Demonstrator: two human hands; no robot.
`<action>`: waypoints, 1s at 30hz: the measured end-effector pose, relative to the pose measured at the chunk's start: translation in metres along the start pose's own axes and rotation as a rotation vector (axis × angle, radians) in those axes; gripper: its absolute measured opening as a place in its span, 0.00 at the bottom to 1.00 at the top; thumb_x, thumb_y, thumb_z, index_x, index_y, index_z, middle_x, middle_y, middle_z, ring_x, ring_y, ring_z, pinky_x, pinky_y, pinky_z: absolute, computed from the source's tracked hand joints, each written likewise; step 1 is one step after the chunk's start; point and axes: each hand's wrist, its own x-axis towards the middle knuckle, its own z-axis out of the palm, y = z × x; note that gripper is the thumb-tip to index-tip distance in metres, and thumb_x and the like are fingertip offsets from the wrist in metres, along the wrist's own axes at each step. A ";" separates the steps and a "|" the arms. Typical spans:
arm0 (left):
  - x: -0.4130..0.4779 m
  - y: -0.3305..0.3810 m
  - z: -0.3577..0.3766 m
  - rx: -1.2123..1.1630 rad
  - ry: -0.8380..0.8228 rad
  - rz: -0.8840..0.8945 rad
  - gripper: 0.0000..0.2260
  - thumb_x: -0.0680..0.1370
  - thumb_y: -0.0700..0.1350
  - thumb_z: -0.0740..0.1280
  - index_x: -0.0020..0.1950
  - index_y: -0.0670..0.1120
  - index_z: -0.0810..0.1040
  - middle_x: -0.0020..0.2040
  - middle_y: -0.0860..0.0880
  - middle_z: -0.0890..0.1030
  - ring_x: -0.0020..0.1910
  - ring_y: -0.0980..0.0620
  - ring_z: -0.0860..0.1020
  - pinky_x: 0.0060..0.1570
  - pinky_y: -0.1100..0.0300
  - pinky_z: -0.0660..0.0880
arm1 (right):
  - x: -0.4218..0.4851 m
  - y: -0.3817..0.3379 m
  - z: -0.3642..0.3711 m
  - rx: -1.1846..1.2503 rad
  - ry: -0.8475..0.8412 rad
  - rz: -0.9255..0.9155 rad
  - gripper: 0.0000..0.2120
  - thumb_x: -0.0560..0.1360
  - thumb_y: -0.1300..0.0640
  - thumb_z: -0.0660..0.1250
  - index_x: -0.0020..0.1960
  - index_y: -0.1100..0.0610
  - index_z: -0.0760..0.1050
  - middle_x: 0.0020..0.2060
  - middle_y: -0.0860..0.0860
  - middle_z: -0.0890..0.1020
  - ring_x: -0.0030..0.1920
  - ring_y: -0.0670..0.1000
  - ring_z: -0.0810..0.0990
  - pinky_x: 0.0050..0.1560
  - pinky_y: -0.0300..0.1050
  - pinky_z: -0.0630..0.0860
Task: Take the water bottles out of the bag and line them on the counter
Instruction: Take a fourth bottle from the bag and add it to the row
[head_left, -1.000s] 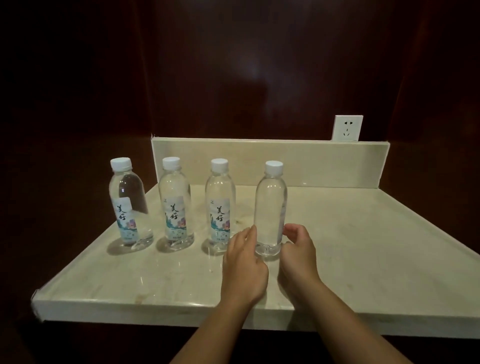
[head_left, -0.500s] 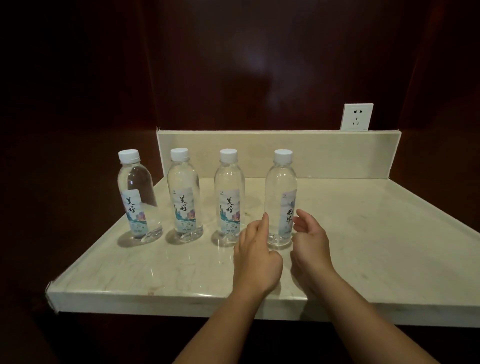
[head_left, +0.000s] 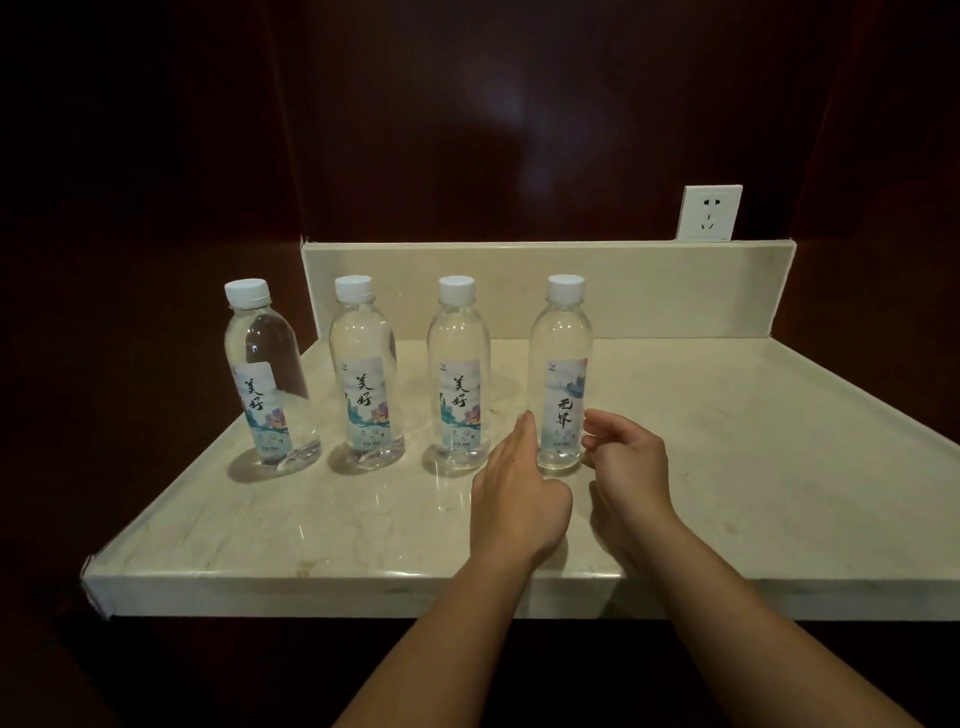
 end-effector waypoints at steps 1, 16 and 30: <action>0.000 0.001 0.000 0.006 0.001 0.008 0.34 0.72 0.36 0.57 0.76 0.54 0.55 0.73 0.52 0.66 0.72 0.48 0.63 0.70 0.52 0.62 | 0.000 0.000 0.000 0.001 0.005 -0.002 0.24 0.71 0.75 0.54 0.60 0.59 0.78 0.54 0.55 0.81 0.54 0.54 0.80 0.50 0.44 0.72; -0.031 -0.002 -0.021 0.178 0.017 0.038 0.21 0.75 0.39 0.60 0.68 0.46 0.70 0.68 0.49 0.70 0.68 0.50 0.66 0.64 0.56 0.66 | -0.039 -0.016 -0.011 -0.614 -0.012 -0.243 0.14 0.70 0.69 0.59 0.49 0.58 0.79 0.48 0.56 0.82 0.51 0.58 0.81 0.55 0.49 0.77; -0.100 0.038 -0.101 0.700 0.098 0.072 0.15 0.75 0.43 0.59 0.61 0.44 0.75 0.59 0.44 0.78 0.58 0.43 0.74 0.55 0.52 0.69 | -0.116 -0.085 -0.040 -1.554 -0.333 -0.416 0.13 0.73 0.57 0.59 0.55 0.55 0.76 0.52 0.54 0.78 0.47 0.55 0.75 0.45 0.43 0.71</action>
